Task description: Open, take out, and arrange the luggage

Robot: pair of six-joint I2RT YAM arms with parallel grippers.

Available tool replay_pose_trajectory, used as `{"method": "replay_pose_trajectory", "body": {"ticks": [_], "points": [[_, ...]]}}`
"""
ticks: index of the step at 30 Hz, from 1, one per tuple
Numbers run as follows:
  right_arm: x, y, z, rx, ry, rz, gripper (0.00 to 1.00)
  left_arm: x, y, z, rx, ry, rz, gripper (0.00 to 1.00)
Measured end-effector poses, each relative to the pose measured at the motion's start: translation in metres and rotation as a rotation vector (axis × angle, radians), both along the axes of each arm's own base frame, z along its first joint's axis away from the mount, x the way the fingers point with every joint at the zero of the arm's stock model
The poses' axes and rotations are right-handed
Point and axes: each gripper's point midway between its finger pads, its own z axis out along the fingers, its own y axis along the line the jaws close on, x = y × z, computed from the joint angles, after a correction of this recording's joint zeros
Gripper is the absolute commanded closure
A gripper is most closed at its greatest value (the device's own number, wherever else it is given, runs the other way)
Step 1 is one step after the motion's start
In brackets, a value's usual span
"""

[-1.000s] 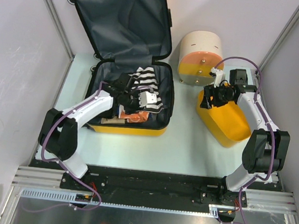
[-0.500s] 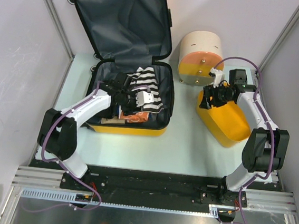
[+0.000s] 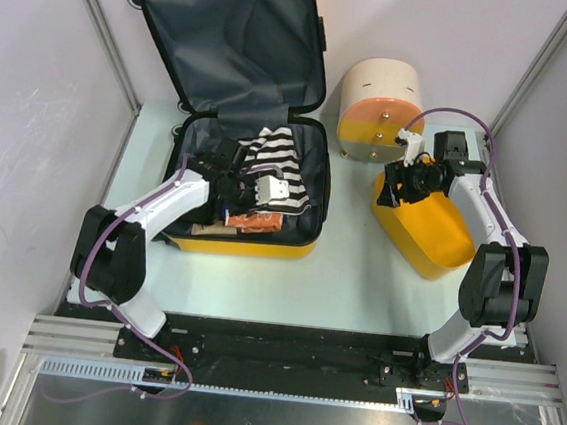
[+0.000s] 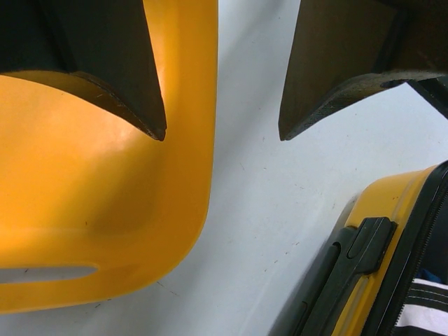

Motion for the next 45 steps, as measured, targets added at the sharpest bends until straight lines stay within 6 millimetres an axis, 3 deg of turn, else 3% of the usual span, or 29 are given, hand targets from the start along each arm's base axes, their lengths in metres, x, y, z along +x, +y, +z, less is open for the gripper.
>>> {"method": "replay_pose_trajectory", "body": {"ticks": [1, 2, 3, 10, 14, 18, 23, 29, 32, 38, 45], "points": [[0.000, 0.000, 0.000, 0.000, 0.000, 0.000, 0.29, 0.000, 0.000, 0.000, 0.001, 0.001, 0.000, 0.78], [0.000, 0.000, 0.000, 0.000, 0.000, 0.000, 0.30, -0.001, 0.001, -0.001, 0.002, 0.004, 0.002, 0.95], [0.000, 0.000, 0.000, 0.000, 0.000, 0.000, 0.30, -0.001, 0.001, -0.001, 0.001, 0.008, 0.003, 1.00], [0.002, 0.001, 0.002, 0.001, -0.007, 0.001, 0.30, 0.004, -0.005, 0.016, -0.033, -0.002, 0.018, 1.00], [0.003, 0.001, 0.004, 0.001, -0.013, 0.001, 0.29, -0.004, -0.009, 0.027, -0.056, -0.006, 0.003, 1.00], [0.003, 0.001, 0.004, 0.001, -0.014, 0.001, 0.30, -0.027, -0.017, 0.039, -0.079, -0.030, -0.042, 1.00], [0.003, 0.001, 0.004, 0.001, -0.013, 0.002, 0.30, -0.068, -0.020, 0.036, -0.081, 0.034, -0.103, 1.00], [0.004, 0.004, 0.003, 0.003, -0.013, 0.006, 0.30, -0.084, -0.017, 0.034, -0.073, 0.107, -0.109, 1.00], [0.005, 0.006, 0.002, 0.003, -0.011, 0.011, 0.30, -0.070, -0.020, 0.045, -0.093, 0.136, -0.073, 1.00], [0.009, 0.008, 0.004, 0.003, -0.015, 0.014, 0.30, 0.025, -0.023, 0.082, -0.187, 0.090, 0.061, 1.00], [0.011, 0.008, 0.007, 0.003, -0.024, 0.013, 0.30, 0.109, -0.017, 0.087, -0.217, 0.047, 0.156, 1.00]]}}
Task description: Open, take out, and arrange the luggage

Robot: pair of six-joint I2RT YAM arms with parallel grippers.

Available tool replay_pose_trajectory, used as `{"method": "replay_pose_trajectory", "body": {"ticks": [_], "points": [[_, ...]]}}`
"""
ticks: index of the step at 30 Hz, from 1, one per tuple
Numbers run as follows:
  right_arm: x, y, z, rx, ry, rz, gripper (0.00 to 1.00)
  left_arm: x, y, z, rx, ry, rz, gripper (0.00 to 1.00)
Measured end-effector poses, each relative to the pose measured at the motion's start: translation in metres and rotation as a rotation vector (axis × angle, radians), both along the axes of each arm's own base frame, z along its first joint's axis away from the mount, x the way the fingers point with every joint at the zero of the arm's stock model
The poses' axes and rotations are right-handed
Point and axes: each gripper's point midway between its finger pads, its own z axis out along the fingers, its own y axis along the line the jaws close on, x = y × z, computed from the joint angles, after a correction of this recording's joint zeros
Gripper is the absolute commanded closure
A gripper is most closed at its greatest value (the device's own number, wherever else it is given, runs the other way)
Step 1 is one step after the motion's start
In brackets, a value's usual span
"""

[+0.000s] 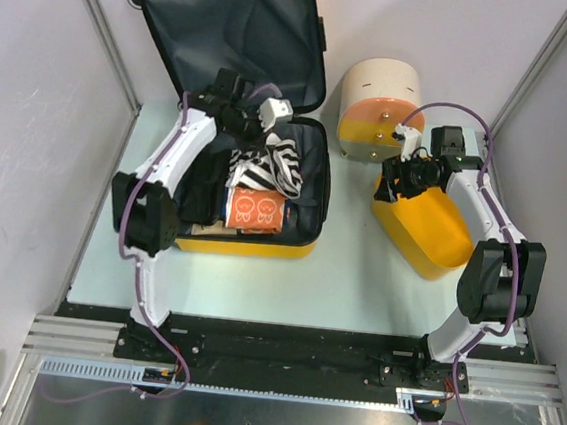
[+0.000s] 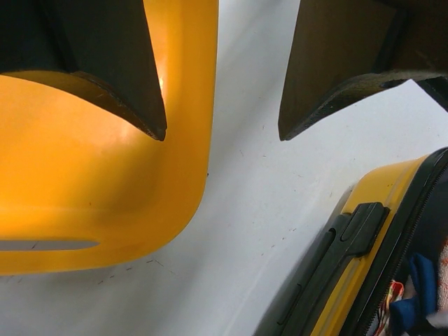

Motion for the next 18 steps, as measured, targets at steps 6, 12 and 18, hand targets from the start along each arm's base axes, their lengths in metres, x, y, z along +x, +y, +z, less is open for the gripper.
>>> {"method": "replay_pose_trajectory", "body": {"ticks": [6, 12, 18], "points": [[0.003, 0.002, 0.002, -0.001, -0.008, 0.006, 0.30, 0.088, 0.014, -0.016, -0.003, -0.039, 0.150, 1.00], [0.012, 0.015, 0.011, 0.004, -0.052, 0.053, 0.27, 0.105, 0.032, -0.036, 0.034, -0.036, 0.207, 0.89], [0.024, 0.066, 0.029, 0.034, -0.209, 0.203, 0.25, 0.090, 0.039, -0.065, 0.042, 0.064, 0.251, 0.43]]}}
